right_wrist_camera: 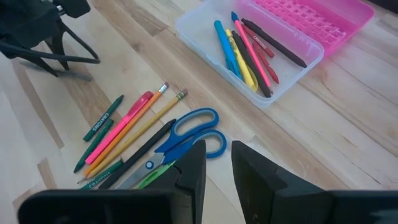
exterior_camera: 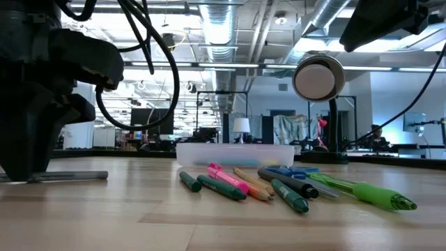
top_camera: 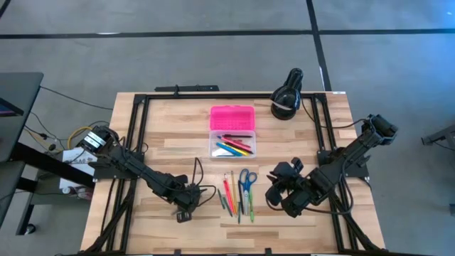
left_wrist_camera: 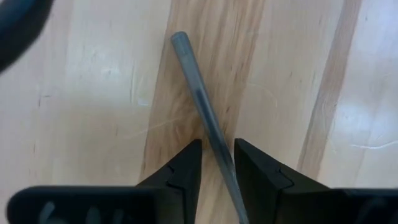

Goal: Pick & place school supplies into a supply box
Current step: Put the gray pen into the pink supply box

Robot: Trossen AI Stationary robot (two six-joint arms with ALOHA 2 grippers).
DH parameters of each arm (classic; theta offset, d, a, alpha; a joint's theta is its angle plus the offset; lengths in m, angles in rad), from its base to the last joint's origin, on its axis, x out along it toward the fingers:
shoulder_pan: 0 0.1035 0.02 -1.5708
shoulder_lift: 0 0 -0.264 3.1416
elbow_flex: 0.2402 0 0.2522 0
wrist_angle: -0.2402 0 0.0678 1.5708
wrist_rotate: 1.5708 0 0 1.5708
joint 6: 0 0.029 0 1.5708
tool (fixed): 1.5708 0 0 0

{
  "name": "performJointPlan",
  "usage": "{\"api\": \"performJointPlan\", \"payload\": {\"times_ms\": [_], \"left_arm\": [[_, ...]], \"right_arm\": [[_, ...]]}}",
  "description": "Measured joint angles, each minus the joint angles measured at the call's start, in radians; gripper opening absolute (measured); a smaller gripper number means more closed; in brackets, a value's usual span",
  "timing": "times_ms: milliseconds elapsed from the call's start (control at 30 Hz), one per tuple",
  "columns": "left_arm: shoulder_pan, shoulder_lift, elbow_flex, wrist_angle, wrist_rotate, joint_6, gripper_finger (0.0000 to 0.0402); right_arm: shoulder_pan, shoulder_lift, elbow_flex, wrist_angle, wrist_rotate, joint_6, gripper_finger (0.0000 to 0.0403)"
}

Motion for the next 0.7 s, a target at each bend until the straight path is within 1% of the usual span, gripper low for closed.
{"api": "performJointPlan", "payload": {"times_ms": [133, 267, 467, 600, 700], "left_arm": [[-0.004, -0.001, 0.002, -0.021, 0.003, -0.02, 0.0122], [-0.02, -0.002, 0.002, -0.037, -0.004, -0.04, 0.0137], [-0.048, -0.002, 0.002, -0.045, -0.025, -0.059, 0.0135], [-0.057, 0.002, 0.001, -0.019, -0.049, -0.111, 0.0128], [-0.066, 0.027, 0.002, 0.004, -0.065, -0.153, 0.0124]], "right_arm": [[0.0, 0.0, 0.0, 0.0, 0.0, 0.0, 0.007], [0.0, 0.0, 0.0, 0.001, 0.0, 0.0, 0.007], [0.0, 0.0, 0.0, 0.008, 0.0, 0.0, 0.007], [0.0, 0.0, 0.0, 0.008, 0.0, 0.001, 0.007], [0.0, 0.0, 0.0, 0.014, 0.0, 0.002, 0.007]]}}
